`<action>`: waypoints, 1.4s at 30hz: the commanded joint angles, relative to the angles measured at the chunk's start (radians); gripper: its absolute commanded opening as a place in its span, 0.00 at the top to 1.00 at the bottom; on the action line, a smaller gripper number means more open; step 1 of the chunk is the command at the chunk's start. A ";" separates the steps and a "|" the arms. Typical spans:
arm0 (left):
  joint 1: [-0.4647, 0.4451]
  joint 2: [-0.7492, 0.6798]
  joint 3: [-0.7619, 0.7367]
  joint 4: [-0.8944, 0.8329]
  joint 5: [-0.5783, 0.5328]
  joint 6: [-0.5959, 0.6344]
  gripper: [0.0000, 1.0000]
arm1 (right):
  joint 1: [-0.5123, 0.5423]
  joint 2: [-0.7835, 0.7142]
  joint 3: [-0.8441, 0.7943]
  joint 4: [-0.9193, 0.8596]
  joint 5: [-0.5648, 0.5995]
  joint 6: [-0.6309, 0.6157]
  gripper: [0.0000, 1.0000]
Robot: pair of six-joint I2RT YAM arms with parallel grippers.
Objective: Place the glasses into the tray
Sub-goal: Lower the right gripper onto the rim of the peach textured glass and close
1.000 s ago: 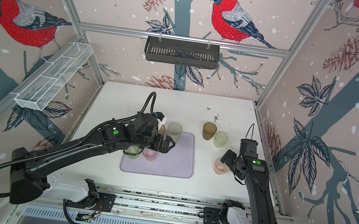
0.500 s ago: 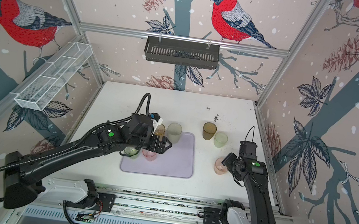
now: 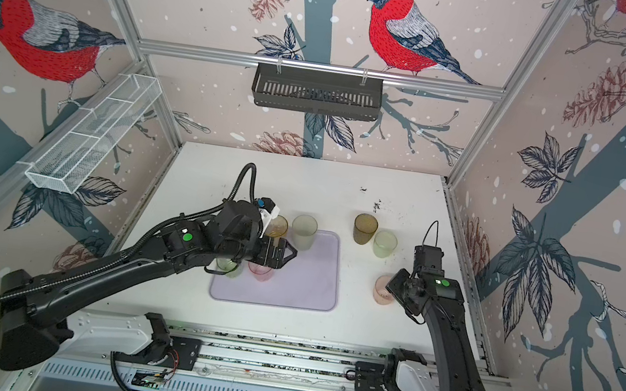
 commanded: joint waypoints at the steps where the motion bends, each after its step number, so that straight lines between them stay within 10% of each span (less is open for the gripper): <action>1: 0.006 -0.007 -0.002 0.029 -0.005 -0.003 0.02 | 0.010 0.012 0.007 0.008 0.016 -0.009 0.53; 42: 0.044 -0.009 0.007 0.025 -0.004 0.012 0.02 | 0.060 0.064 -0.004 0.054 0.070 -0.025 0.90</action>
